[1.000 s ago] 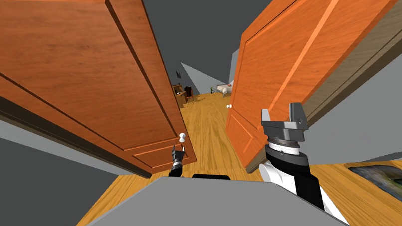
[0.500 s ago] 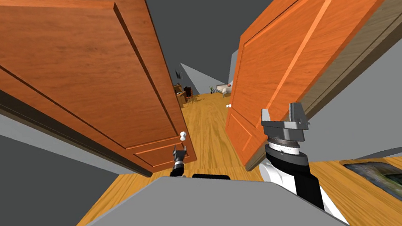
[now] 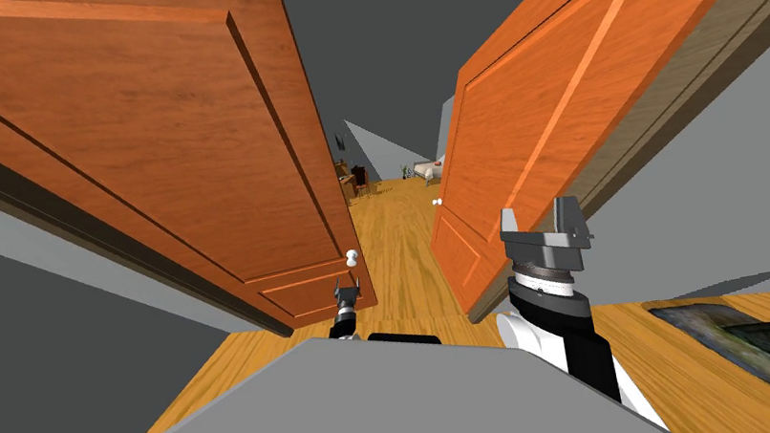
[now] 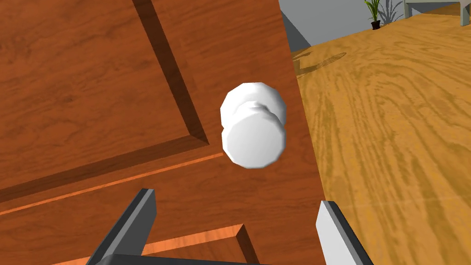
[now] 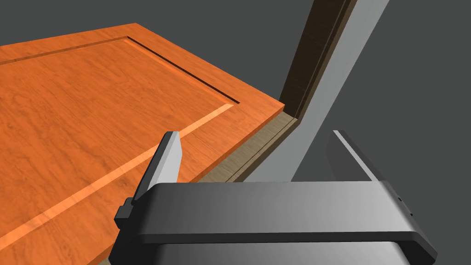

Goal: Push the door open

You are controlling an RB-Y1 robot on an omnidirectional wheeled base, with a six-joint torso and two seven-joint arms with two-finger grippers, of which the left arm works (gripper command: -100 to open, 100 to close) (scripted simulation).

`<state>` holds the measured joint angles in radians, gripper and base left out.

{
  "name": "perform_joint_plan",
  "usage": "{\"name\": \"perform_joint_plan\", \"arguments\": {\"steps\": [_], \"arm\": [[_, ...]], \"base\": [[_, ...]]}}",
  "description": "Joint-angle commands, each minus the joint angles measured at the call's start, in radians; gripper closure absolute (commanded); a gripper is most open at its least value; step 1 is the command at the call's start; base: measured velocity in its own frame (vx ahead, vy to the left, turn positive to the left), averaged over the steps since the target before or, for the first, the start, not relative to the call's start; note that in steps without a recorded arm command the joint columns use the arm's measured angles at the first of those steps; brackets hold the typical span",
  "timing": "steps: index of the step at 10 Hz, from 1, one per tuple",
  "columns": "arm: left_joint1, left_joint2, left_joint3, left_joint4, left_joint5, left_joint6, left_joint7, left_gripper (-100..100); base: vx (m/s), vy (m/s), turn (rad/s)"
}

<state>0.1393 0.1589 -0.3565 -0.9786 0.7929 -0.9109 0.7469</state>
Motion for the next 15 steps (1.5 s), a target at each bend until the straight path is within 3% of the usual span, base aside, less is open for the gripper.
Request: {"name": "perform_joint_plan", "arguments": {"steps": [1, 6, 10, 15], "arm": [[-0.003, -0.002, -0.006, 0.003, 0.008, -0.002, 0.035, -100], [-0.015, -0.016, -0.043, -0.004, 0.064, 0.002, 0.190, -100], [-0.020, -0.023, -0.061, -0.008, 0.091, 0.003, 0.275, -100], [-0.031, -0.020, -0.047, 0.007, 0.090, 0.003, 0.271, -100]], "base": [[-0.040, 0.015, -0.007], [-0.044, 0.015, -0.015], [-0.034, 0.008, -0.010], [0.138, 0.035, -0.020]]}}
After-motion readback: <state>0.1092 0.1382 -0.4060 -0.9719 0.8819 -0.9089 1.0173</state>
